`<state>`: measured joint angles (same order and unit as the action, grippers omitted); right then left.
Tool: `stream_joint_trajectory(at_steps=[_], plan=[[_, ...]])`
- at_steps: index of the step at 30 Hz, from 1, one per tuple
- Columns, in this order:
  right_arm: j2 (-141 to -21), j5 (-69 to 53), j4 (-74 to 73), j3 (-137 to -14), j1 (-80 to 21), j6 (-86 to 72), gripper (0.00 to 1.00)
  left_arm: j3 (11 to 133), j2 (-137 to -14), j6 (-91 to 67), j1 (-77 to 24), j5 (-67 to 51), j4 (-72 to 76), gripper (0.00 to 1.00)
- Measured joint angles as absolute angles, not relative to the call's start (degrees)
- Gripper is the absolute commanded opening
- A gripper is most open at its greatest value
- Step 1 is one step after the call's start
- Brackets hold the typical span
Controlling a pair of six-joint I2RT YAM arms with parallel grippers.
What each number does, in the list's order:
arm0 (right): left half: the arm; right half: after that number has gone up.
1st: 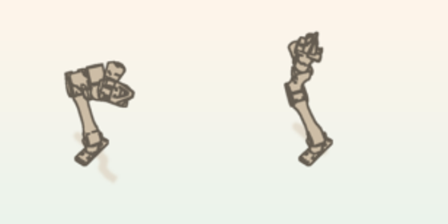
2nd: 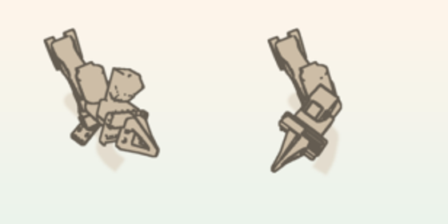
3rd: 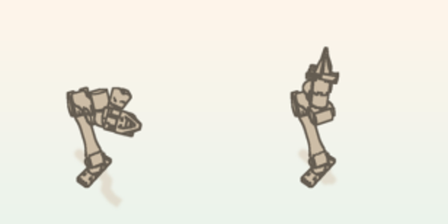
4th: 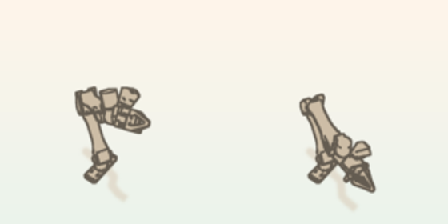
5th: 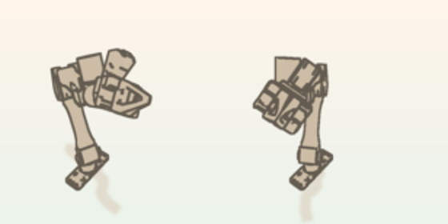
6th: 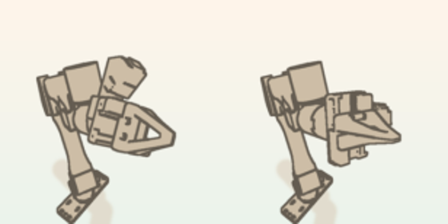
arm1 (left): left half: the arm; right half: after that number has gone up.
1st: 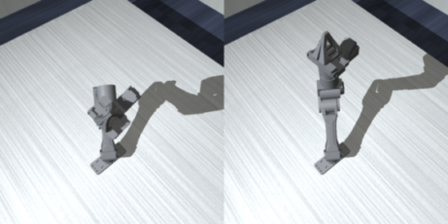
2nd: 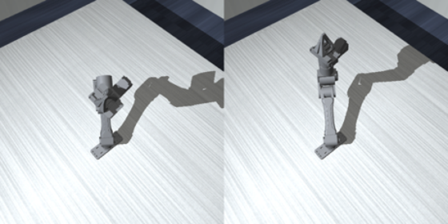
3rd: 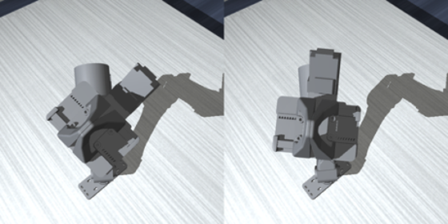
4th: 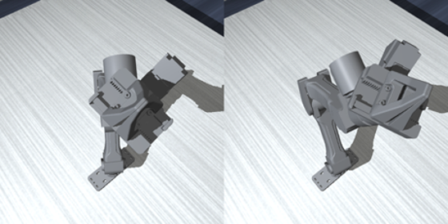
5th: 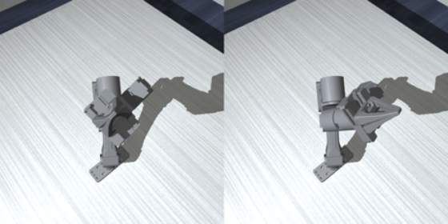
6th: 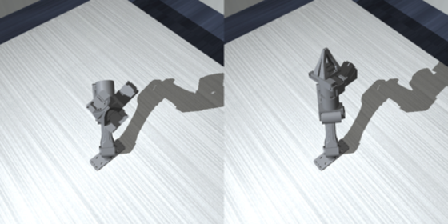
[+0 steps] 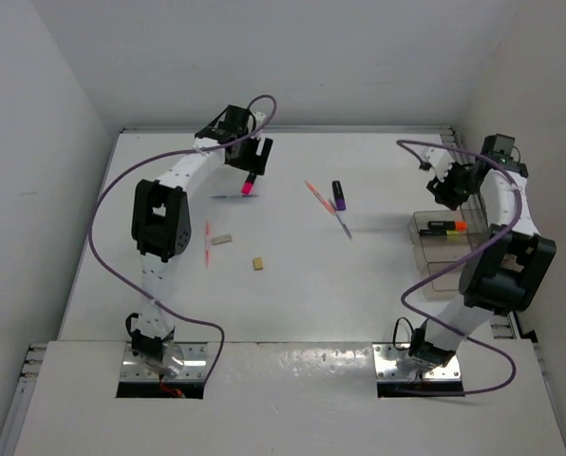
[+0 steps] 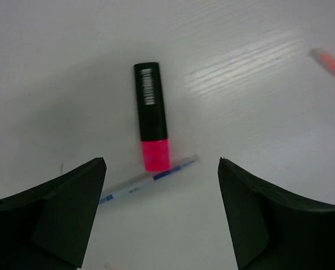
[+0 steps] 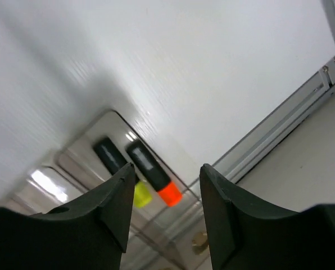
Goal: Sort the stationery into containers
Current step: Pick up the pen from the center of the board.
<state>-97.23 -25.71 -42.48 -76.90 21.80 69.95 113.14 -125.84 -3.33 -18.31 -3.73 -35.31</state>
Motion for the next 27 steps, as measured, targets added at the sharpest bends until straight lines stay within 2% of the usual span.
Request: stream_joint_trajectory(at_steps=[10, 13, 19, 22, 27], plan=[[-78.74, -41.23, -41.19, -71.77, 23.11, 42.48, 0.50, 118.21, -135.83, -1.96, -16.12, 0.27, -36.42, 0.80], [-77.69, -43.62, -41.28, -70.04, 23.14, 38.87, 0.51, 119.90, -136.94, -1.91, -16.01, -1.65, -35.94, 0.78], [-77.69, -45.45, -41.39, -68.18, 23.51, 34.87, 0.51, 120.46, -138.65, -1.74, -16.03, -3.73, -35.46, 0.66], [-77.69, -46.26, -40.95, -68.20, 23.64, 32.53, 0.51, 120.16, -138.98, -1.61, -16.03, -3.36, -35.55, 0.66], [-77.69, -47.79, -38.87, -68.31, 23.88, 28.08, 0.51, 119.31, -138.98, -1.52, -16.03, -2.02, -35.64, 0.56]])
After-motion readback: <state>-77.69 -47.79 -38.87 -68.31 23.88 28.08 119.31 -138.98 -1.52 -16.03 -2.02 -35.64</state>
